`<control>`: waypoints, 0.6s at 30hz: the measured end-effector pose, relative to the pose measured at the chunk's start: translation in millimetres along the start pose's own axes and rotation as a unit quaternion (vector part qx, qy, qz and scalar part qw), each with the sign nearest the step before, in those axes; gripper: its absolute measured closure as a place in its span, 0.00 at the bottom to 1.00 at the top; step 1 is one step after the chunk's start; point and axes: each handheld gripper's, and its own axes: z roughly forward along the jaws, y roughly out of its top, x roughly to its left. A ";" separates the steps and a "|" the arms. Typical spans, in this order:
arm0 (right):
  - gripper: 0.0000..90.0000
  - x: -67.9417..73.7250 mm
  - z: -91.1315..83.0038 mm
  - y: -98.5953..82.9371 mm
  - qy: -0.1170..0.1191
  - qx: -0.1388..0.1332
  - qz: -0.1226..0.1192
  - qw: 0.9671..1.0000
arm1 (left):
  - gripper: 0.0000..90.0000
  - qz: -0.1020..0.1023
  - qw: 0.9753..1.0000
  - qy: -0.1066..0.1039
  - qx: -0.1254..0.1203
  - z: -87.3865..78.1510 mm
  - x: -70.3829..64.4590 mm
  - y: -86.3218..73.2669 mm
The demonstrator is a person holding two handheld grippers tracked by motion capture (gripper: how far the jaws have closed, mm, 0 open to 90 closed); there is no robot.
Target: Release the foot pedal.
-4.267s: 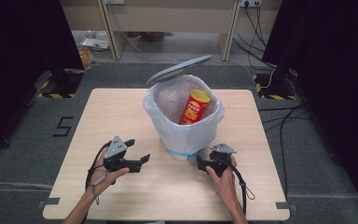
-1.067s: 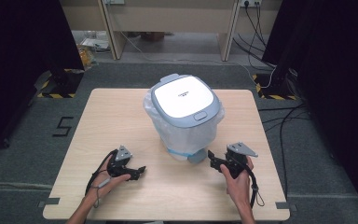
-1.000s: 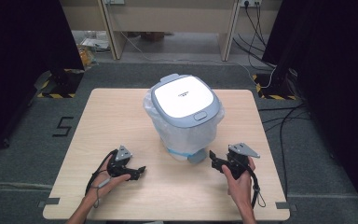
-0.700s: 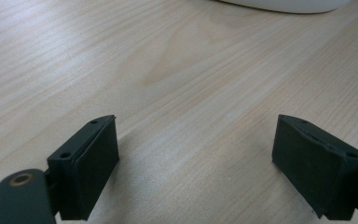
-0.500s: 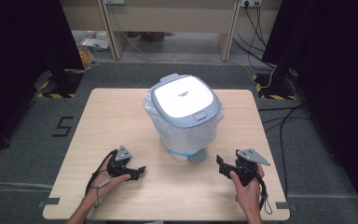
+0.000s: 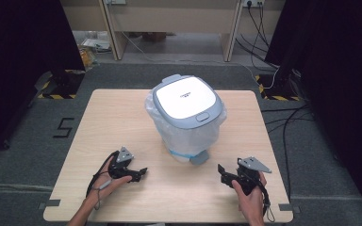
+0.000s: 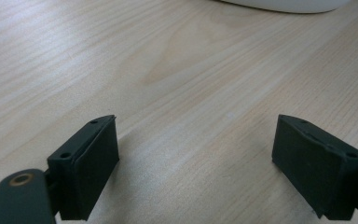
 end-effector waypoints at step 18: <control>0.19 3.7 -2.5 -28.6 0.006 0.056 -0.022 0.998 | 0.15 0.000 1.000 0.000 0.000 0.0 0.0 0.0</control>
